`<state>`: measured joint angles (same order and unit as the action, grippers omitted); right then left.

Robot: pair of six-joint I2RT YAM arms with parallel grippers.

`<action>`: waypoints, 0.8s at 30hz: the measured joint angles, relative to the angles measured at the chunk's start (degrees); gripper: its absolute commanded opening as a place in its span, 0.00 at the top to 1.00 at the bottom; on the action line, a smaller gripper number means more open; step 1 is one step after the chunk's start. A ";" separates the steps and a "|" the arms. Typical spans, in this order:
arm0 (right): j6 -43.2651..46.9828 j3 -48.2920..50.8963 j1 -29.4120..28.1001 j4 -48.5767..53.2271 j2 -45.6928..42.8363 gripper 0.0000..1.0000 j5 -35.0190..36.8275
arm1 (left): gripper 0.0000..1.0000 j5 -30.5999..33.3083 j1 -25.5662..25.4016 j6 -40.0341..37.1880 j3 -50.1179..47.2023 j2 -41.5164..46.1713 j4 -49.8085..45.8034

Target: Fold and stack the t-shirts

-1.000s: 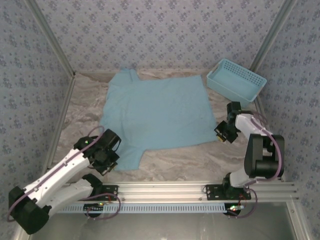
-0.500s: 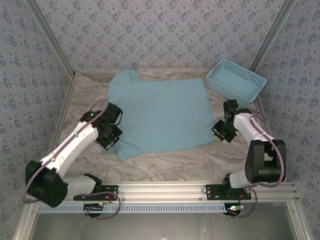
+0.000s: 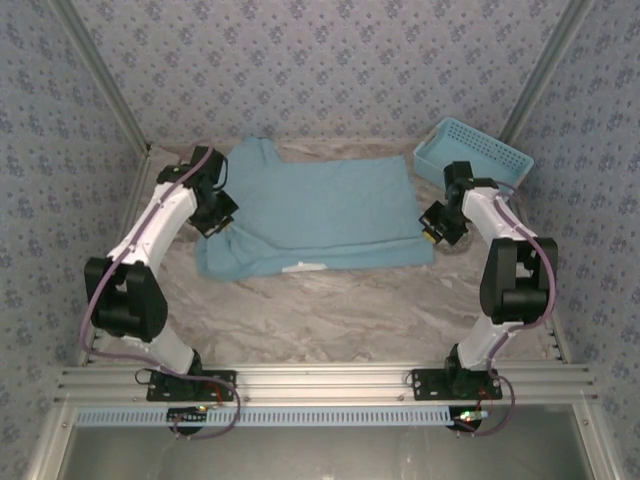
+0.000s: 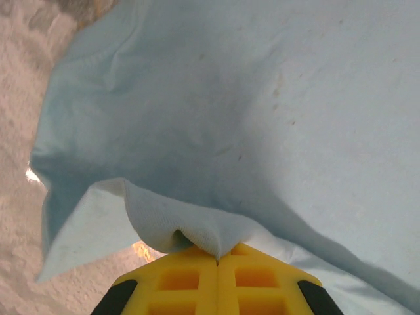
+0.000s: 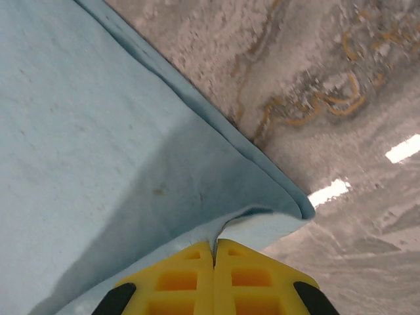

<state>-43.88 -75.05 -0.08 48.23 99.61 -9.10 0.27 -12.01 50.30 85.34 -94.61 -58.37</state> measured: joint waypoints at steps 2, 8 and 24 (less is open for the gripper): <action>0.00 -1.05 0.00 0.02 1.27 1.00 0.17 | 1.00 0.00 0.31 -1.57 2.54 -2.25 0.09; 0.00 -3.06 0.00 -0.11 4.50 1.00 0.13 | 1.00 0.02 1.49 -4.72 6.73 -7.19 -0.26; 0.04 -12.41 -0.02 -0.46 12.39 1.00 0.33 | 1.00 1.51 3.28 -8.92 14.38 -14.49 -1.42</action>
<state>-43.83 -87.46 -0.10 47.77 112.01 -8.78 1.78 -8.73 41.39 99.72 -109.10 -59.79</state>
